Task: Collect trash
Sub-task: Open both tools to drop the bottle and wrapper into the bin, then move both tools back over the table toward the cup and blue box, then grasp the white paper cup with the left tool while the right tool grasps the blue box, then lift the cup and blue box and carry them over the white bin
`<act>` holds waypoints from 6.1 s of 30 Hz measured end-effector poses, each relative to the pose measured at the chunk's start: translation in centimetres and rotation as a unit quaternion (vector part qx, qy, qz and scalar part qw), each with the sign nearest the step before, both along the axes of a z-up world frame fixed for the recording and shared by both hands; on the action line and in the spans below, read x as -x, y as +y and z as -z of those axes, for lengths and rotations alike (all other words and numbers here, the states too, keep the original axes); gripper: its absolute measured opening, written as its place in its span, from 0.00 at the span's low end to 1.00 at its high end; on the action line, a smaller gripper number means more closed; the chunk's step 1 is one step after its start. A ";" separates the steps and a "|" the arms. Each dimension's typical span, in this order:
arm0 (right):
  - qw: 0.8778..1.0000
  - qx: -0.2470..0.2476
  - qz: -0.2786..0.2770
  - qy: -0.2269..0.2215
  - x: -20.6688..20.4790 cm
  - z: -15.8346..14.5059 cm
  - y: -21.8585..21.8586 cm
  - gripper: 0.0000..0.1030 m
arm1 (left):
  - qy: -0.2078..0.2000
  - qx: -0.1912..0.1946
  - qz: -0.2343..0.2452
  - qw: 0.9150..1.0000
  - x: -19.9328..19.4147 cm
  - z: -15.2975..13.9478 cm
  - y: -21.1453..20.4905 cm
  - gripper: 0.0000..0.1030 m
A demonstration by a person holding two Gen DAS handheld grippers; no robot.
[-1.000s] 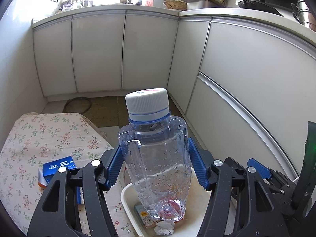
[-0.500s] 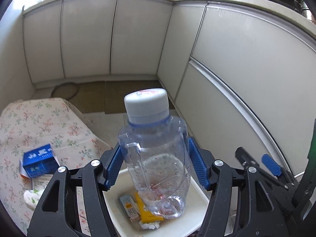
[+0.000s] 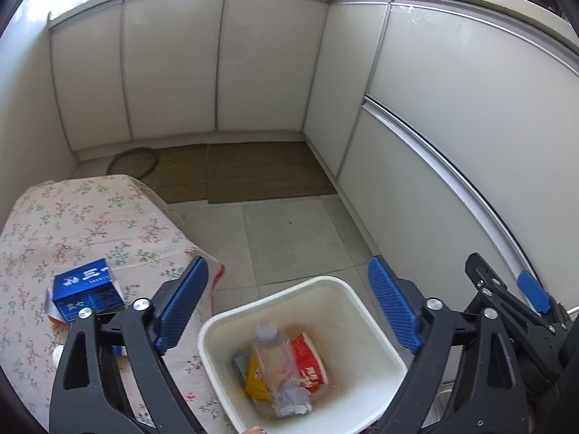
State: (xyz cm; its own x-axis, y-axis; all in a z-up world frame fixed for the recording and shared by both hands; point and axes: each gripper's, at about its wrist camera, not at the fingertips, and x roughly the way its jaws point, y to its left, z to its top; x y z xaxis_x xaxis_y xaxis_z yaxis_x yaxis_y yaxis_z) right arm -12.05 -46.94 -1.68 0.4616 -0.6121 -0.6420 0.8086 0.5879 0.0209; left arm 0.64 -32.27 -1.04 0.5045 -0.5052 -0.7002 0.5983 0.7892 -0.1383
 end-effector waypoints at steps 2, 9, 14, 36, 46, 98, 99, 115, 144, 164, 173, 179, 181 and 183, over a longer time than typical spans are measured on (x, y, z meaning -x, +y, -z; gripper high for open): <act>1.000 0.005 -0.003 0.000 -0.2 0.0 0.3 0.90 | -0.007 -0.003 -0.009 1.000 0.0 -0.1 0.4 0.88; 0.999 0.018 -0.036 0.001 -1.5 -0.2 2.0 0.93 | -0.020 -0.020 -0.034 0.999 -0.5 0.0 2.1 0.91; 0.998 0.032 -0.060 0.002 -2.6 -0.5 3.6 0.93 | -0.020 -0.036 -0.058 0.997 -1.4 0.5 4.0 0.93; 0.980 0.061 -0.177 0.064 -8.8 0.6 11.5 0.93 | 0.020 -0.197 0.031 0.980 -4.8 6.9 14.2 0.93; 0.972 0.060 -0.209 0.087 -11.7 1.3 13.9 0.93 | 0.025 -0.301 0.230 0.925 -3.3 10.3 17.3 0.93; 0.667 0.147 -0.677 0.273 -28.5 11.3 31.4 0.93 | 0.166 0.067 -0.044 0.983 -16.8 6.5 36.3 0.82; 0.661 0.131 -0.686 0.275 -29.0 11.5 31.4 0.93 | 0.169 0.070 -0.042 0.982 -17.0 6.5 36.3 0.82; 0.739 -0.070 -0.634 0.217 -36.5 13.8 32.2 0.55 | 0.193 0.096 -0.097 0.972 -20.2 7.8 39.0 0.83; 0.910 -0.007 -0.414 0.032 -32.3 3.9 36.7 0.55 | 0.080 0.100 -0.290 0.949 -20.1 3.7 44.4 0.83; 0.934 0.024 -0.356 -0.025 -19.8 0.2 31.5 0.55 | -0.055 0.087 -0.262 0.960 -11.5 -2.1 37.9 0.83; 0.943 0.030 -0.330 -0.036 -15.7 -0.9 26.8 0.54 | -0.040 0.094 -0.244 0.964 -8.3 -1.4 34.1 0.83; 0.950 0.016 -0.308 -0.041 -13.9 -0.9 23.6 0.54 | -0.030 0.097 -0.234 0.967 -7.1 -1.0 32.1 0.83; 0.952 0.012 -0.301 -0.044 -13.3 -1.0 22.6 0.54 | -0.031 0.096 -0.230 0.968 -6.9 -1.0 31.7 0.83; 0.955 0.009 -0.294 -0.047 -12.5 -1.0 21.9 0.54 | -0.031 0.097 -0.225 0.969 -6.6 -1.3 31.0 0.83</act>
